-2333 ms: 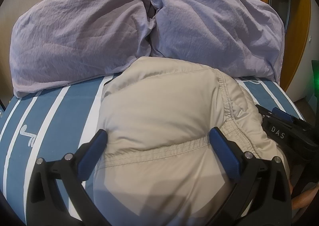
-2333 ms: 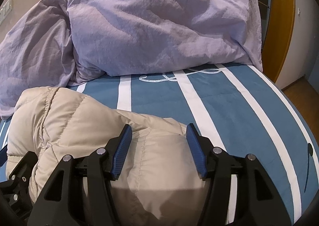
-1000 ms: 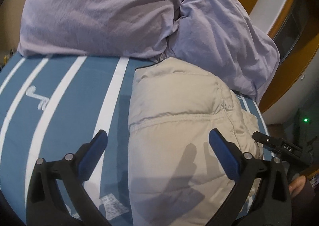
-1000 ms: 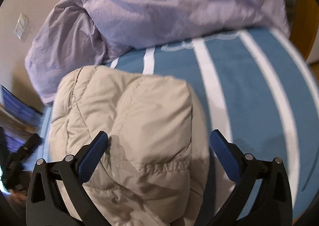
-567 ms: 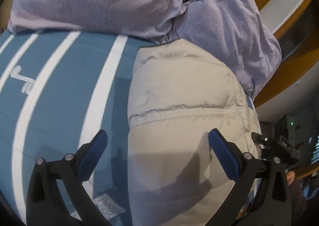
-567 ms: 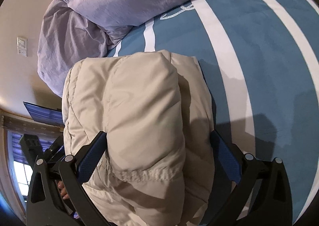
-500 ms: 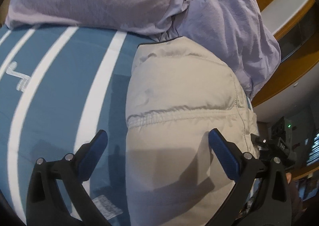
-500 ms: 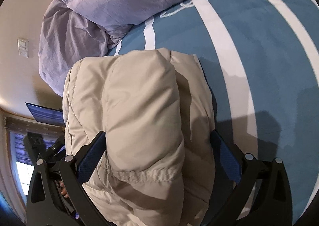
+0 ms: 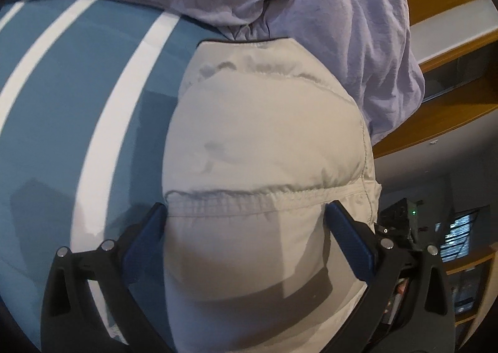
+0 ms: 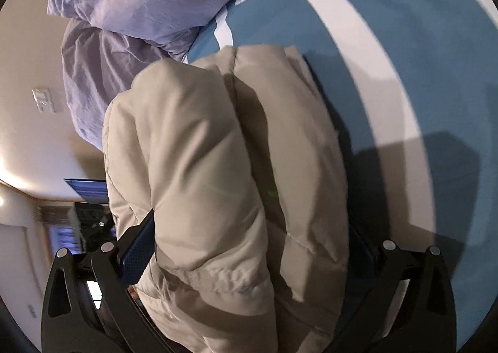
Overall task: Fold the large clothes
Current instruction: 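Lift and roll the jacket bundle over with both tools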
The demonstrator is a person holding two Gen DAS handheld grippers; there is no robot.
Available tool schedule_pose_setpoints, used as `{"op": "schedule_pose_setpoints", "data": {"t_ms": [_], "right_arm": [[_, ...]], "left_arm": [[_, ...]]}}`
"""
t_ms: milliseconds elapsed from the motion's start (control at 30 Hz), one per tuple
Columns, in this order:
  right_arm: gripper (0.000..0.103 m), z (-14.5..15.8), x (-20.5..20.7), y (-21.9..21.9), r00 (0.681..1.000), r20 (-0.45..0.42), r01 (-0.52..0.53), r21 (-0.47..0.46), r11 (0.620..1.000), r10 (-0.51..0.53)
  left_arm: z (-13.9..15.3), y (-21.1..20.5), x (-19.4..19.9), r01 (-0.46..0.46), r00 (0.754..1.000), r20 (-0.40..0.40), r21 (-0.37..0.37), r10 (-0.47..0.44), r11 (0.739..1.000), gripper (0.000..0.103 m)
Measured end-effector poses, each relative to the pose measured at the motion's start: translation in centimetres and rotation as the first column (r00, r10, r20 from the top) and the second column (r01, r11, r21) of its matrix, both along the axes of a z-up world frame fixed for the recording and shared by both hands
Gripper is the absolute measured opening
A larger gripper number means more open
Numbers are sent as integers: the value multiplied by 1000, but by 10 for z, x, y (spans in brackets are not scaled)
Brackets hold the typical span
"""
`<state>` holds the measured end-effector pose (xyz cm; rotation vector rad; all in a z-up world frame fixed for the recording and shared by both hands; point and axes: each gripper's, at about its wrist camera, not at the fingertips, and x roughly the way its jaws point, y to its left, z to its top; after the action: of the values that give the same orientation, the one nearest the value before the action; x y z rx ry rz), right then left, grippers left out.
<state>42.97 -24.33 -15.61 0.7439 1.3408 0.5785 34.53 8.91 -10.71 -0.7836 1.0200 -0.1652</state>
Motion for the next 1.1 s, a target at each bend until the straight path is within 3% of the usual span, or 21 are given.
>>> {"op": "schedule_pose_setpoints", "data": {"t_ms": [233, 400, 533, 733, 967, 1100], "right_arm": [[102, -2, 2, 10, 1000, -3, -10, 43, 999, 10], [102, 0, 1, 17, 999, 32, -12, 90, 996, 9], [87, 4, 3, 23, 998, 64, -16, 137, 990, 7], [75, 15, 18, 56, 995, 103, -33, 185, 982, 14], [74, 26, 49, 115, 992, 118, -69, 194, 979, 46], [74, 25, 60, 138, 992, 114, -65, 142, 988, 49]], "left_arm": [[-7, 4, 3, -11, 1000, -9, -74, 10, 997, 99], [-6, 11, 2, -9, 1000, -2, -120, 8, 993, 81], [3, 22, 1, -3, 1000, 20, -142, 6, 990, 71], [26, 53, 6, -37, 997, 62, -110, 44, 993, 68], [46, 103, 18, -112, 990, 83, -58, 116, 992, 68], [43, 121, 26, -149, 986, 72, -20, 150, 989, 69]]}}
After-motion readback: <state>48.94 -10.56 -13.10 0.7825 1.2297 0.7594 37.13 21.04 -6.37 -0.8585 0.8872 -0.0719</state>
